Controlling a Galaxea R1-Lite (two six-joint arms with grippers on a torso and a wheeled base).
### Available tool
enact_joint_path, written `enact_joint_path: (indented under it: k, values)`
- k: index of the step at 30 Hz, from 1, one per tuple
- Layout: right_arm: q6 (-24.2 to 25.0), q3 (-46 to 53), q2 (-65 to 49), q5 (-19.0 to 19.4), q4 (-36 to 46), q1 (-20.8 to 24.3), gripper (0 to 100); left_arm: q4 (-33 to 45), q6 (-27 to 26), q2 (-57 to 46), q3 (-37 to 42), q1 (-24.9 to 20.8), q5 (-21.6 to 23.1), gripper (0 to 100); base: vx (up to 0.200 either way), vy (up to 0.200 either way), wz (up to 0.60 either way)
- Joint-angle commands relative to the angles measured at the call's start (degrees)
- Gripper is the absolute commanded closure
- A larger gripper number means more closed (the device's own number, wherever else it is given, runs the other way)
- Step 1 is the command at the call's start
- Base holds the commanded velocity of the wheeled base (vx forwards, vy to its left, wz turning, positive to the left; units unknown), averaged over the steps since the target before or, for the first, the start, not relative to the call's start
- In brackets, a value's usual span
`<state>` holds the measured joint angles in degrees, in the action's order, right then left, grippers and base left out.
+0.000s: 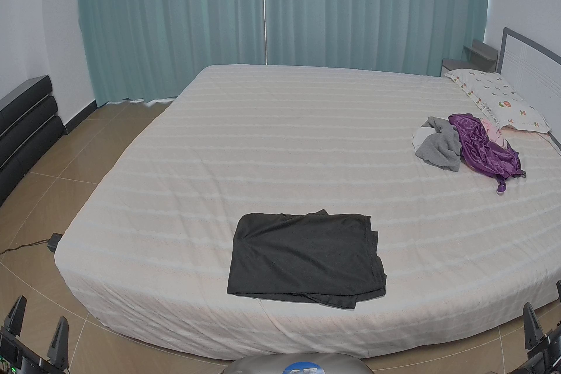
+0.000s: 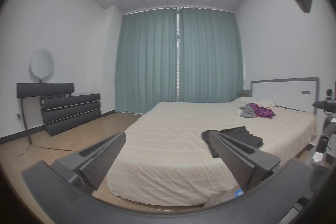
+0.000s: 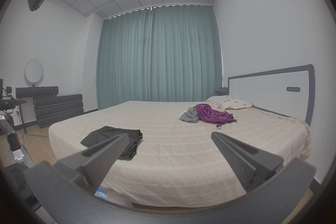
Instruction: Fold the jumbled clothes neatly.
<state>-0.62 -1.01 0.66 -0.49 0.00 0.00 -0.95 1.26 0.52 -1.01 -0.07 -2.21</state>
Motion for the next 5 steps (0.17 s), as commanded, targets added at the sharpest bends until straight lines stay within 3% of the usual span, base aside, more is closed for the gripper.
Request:
enact_joint_path:
  k: [1, 5]
  values:
    - [-0.17, 1.01, -0.66, 0.05, 0.0, 0.0, 0, 0.95, -1.7, -0.52, 1.01, -0.01, 2.29, 0, 0.0, 0.0, 0.0]
    - [-0.08, 1.01, -0.66, 0.05, 0.0, 0.0, 0, 1.04, -1.61, -0.52, 1.01, -0.01, 1.59, 0, 0.0, 0.0, 0.0]
